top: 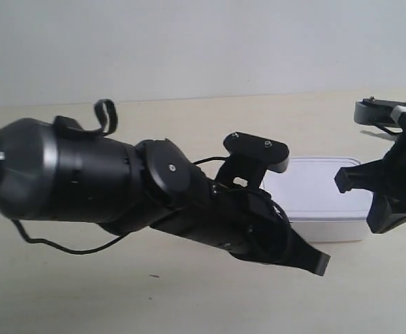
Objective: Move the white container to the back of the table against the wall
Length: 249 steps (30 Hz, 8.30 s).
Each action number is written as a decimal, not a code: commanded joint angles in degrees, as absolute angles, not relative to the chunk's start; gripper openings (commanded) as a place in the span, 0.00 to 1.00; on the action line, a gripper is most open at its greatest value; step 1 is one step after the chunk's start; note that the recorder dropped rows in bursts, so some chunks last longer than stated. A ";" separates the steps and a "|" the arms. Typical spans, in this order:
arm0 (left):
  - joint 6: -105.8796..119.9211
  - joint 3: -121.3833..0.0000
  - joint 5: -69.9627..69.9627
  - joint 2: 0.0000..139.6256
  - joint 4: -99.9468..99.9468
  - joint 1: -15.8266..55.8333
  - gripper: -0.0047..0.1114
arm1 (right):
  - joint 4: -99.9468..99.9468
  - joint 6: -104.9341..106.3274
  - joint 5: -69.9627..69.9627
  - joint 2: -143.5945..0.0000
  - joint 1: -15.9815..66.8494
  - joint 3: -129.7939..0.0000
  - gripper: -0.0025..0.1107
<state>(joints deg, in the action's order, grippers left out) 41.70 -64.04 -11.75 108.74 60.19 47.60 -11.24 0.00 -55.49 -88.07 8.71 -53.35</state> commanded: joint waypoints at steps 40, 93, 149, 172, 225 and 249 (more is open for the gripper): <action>38.96 -78.53 -3.52 124.07 60.17 44.51 0.04 | -6.95 -4.54 -32.55 -101.49 8.34 -53.41 0.02; 44.79 -120.83 5.68 153.48 53.02 33.14 0.04 | -5.51 -4.28 12.10 -127.18 8.34 -72.56 0.02; 45.05 -122.07 4.27 153.53 48.17 31.97 0.04 | -5.44 -7.70 6.40 -139.81 10.64 -93.70 0.02; 37.20 -122.07 -28.86 146.28 29.34 31.97 0.04 | -5.45 -6.48 -8.47 -129.72 10.64 -90.84 0.02; 24.41 -24.50 28.50 48.74 13.16 53.06 0.04 | -5.70 -10.61 -17.03 -1.56 10.64 -25.51 0.02; 22.69 -22.18 2.40 29.73 8.54 30.82 0.04 | -5.80 -10.51 -17.29 -1.56 10.64 -25.51 0.02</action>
